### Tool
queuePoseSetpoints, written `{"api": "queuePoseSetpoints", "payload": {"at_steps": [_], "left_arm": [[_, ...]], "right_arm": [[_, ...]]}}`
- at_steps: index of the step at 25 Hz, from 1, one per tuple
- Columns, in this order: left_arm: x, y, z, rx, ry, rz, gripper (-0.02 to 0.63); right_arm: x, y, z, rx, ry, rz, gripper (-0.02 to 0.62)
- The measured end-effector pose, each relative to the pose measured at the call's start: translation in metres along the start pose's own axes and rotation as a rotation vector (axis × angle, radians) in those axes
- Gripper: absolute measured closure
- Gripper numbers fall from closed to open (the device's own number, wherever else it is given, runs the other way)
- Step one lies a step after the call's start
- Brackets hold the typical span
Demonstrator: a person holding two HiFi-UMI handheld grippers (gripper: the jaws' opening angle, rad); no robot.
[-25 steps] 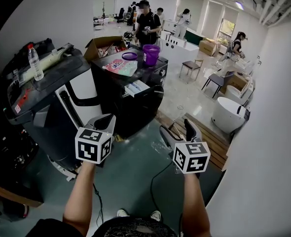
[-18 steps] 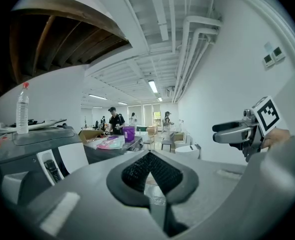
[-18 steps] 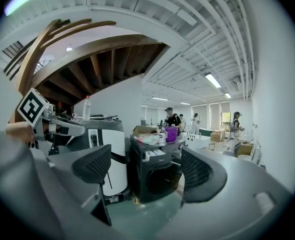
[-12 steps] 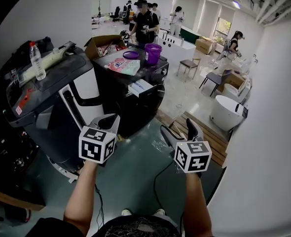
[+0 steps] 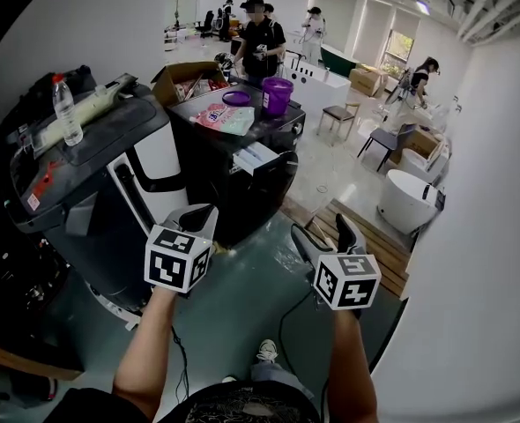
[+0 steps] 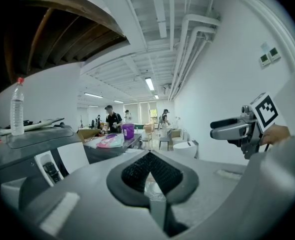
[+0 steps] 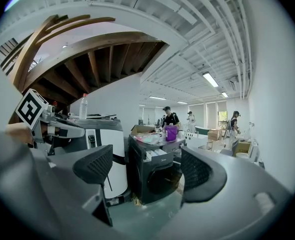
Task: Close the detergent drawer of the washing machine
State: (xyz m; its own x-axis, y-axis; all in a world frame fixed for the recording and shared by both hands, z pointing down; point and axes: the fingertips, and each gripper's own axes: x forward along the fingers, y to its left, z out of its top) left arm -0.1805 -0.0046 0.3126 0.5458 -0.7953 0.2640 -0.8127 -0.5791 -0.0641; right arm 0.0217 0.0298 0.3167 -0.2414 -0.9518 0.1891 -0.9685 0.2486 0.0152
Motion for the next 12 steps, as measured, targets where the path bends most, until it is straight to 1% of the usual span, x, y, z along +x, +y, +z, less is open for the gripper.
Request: {"api": "queuePoseSetpoints", "payload": {"at_steps": [5, 12], "left_arm": [[0.003, 0.016, -0.002, 0.013, 0.003, 0.016, 0.604], [0.015, 0.033, -0.010, 0.027, 0.003, 0.028, 0.604]], "right_arm": [[0.018, 0.007, 0.000, 0.011, -0.009, 0.013, 0.169], [0.043, 0.014, -0.006, 0.007, -0.010, 0.031, 0.170]]}}
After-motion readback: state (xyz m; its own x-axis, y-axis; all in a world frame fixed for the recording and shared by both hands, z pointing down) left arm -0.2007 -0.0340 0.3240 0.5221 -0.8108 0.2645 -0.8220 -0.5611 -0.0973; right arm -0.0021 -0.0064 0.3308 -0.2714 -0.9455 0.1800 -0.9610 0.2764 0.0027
